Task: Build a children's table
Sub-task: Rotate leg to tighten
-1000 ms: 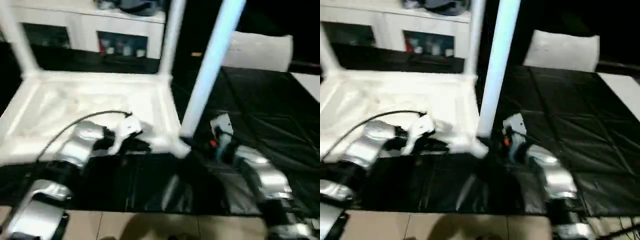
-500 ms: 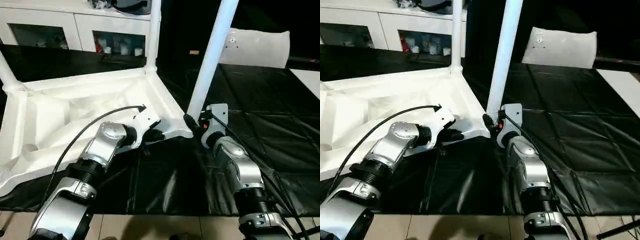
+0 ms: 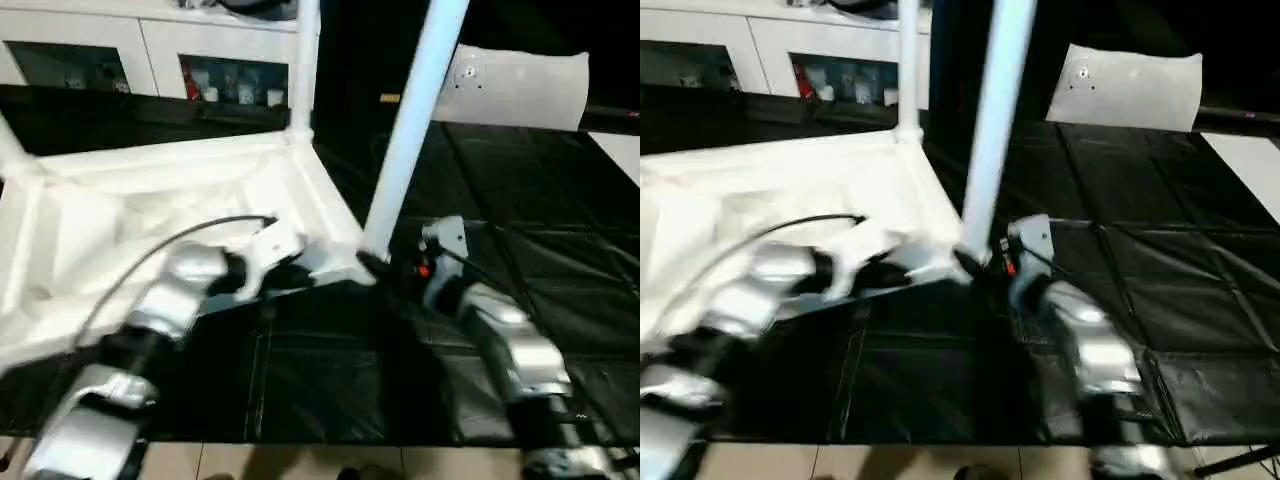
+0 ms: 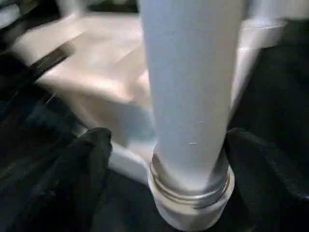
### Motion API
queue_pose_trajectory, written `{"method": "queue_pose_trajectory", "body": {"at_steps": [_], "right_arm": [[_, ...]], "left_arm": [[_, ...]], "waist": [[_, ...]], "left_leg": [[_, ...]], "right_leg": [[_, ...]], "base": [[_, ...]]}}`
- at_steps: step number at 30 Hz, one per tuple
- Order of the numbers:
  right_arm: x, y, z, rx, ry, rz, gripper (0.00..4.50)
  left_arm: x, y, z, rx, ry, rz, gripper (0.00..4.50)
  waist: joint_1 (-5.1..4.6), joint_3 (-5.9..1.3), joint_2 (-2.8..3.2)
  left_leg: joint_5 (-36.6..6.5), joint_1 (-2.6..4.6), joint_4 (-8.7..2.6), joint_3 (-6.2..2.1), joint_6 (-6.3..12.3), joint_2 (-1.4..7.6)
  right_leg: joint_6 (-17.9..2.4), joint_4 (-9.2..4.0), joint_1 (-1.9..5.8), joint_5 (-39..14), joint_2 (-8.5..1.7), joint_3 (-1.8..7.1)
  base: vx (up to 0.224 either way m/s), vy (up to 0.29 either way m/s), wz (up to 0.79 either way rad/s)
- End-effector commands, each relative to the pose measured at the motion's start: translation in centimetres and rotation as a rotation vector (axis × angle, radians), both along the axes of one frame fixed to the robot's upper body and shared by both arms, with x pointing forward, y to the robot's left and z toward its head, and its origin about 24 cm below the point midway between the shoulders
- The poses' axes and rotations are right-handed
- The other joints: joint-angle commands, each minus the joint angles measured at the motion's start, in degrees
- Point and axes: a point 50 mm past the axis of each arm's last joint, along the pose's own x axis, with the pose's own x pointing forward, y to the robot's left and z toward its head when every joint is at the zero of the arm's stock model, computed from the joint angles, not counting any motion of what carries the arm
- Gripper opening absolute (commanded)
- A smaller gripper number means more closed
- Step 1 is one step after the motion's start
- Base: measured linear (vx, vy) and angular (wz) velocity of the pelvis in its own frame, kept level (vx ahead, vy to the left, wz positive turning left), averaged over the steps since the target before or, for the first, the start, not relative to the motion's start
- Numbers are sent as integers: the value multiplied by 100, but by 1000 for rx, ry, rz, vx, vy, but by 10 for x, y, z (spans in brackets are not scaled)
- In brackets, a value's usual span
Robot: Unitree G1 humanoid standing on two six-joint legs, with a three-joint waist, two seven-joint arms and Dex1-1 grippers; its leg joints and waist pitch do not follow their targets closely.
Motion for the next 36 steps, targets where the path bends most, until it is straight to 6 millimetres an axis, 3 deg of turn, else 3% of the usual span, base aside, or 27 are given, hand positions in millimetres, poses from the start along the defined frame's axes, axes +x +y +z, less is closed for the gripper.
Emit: {"method": "queue_pose_trajectory", "body": {"at_steps": [1, 7, 8, 17, 21, 29, 36], "right_arm": [[-4, 8, 7, 11, -31, 131, 411], [-11, -8, 11, -64, -29, 362, 411], [-11, -9, 12, -67, -24, 384, 384], [-14, -12, 12, -118, 42, 574, 300], [-15, -12, 11, -127, 52, 607, 273], [-20, -8, 7, -100, 73, 638, 208], [-28, 3, 1, -23, 96, 565, 198]], "left_arm": [[-10, -10, -6, -16, 46, -127, 0], [-15, 6, -4, 46, 106, -280, 0], [-16, 7, -4, 54, 112, -299, 0], [-20, 12, -1, 114, 162, -420, 0], [-19, 12, 0, 117, 161, -428, 0], [-17, 12, -1, 119, 157, -418, 0], [-12, 5, -3, 67, 133, -307, 0]], "waist": [[25, -351, 17], [80, -353, -12], [99, -359, -14], [204, -346, -36], [233, -352, -62], [293, -343, -57], [309, -325, -54]], "left_leg": [[-803, 11, -379, -16, 459, 228], [-816, 18, -367, -3, 505, 227], [-832, 22, -362, -5, 504, 220], [-906, 45, -363, 0, 355, 245], [-885, 36, -355, 0, 321, 240], [-902, 39, -357, -1, 279, 242], [-1003, 41, -375, -8, 223, 242]], "right_leg": [[-1376, -334, 298, -975, -370, 257], [-1458, -318, 299, -946, -377, 255], [-1444, -319, 304, -1003, -378, 250], [-1455, -298, 284, -1130, -383, 245], [-1434, -290, 290, -1096, -381, 241], [-1392, -294, 284, -1196, -376, 239], [-1332, -319, 270, -1340, -381, 245]], "base": [[0, 0, 0], [0, 0, 0], [0, 0, 0], [0, 0, 0], [0, 0, 0], [0, 0, 0], [0, 0, 0]]}}
